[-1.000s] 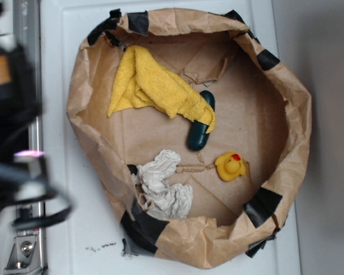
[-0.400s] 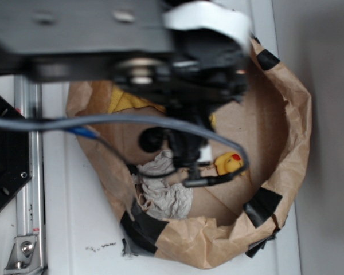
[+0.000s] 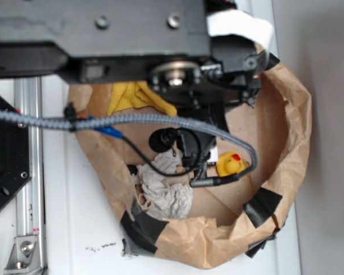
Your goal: Grab the yellow duck.
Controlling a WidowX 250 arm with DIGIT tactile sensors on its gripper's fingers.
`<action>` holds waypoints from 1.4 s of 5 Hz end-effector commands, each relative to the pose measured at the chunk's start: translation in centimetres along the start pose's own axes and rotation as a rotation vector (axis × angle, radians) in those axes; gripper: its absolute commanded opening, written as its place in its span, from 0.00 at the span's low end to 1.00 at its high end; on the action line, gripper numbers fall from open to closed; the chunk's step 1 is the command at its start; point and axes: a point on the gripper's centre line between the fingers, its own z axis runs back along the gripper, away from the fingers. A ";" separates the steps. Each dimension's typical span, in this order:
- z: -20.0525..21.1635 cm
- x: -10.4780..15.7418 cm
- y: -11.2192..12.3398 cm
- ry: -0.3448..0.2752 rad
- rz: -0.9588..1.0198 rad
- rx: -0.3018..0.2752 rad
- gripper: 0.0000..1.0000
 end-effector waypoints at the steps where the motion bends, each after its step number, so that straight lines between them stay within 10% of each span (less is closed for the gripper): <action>1: 1.7 1.0 0.4 -0.059 0.020 0.006 1.00; 7: -8.3 4.5 -2.0 0.022 -0.174 0.005 1.00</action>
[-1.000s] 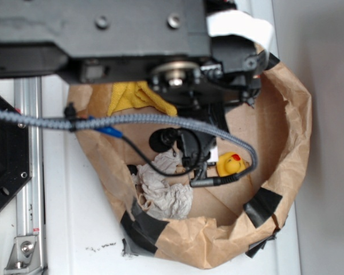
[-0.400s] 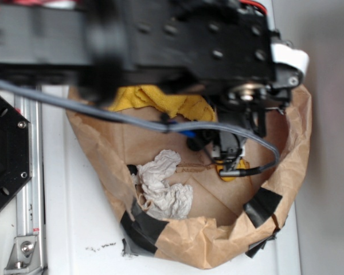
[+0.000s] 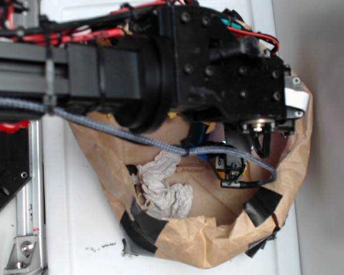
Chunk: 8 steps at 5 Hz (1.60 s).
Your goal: Grab the yellow duck.
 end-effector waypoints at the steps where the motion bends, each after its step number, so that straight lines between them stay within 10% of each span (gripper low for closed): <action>1: 0.2 1.8 -1.3 -0.032 -0.043 0.001 1.00; 8: -3.6 -1.5 -9.0 0.105 -0.243 -0.125 1.00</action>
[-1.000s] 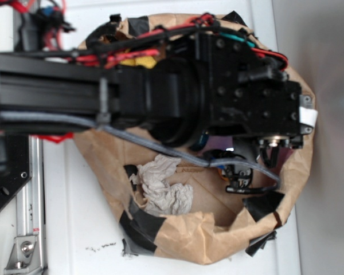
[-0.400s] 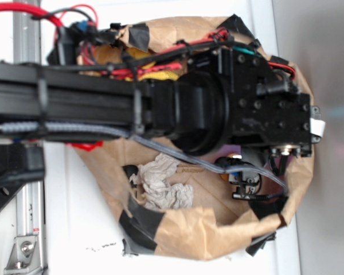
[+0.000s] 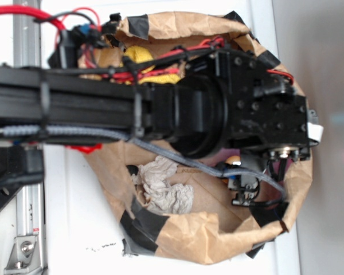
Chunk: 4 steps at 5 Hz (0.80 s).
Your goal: Grab the yellow duck.
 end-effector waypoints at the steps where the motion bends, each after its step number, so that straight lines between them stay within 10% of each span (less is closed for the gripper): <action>1: -0.7 -1.4 -4.4 0.045 -0.140 -0.027 1.00; 4: 0.3 -0.9 -1.8 -0.004 -0.045 0.079 1.00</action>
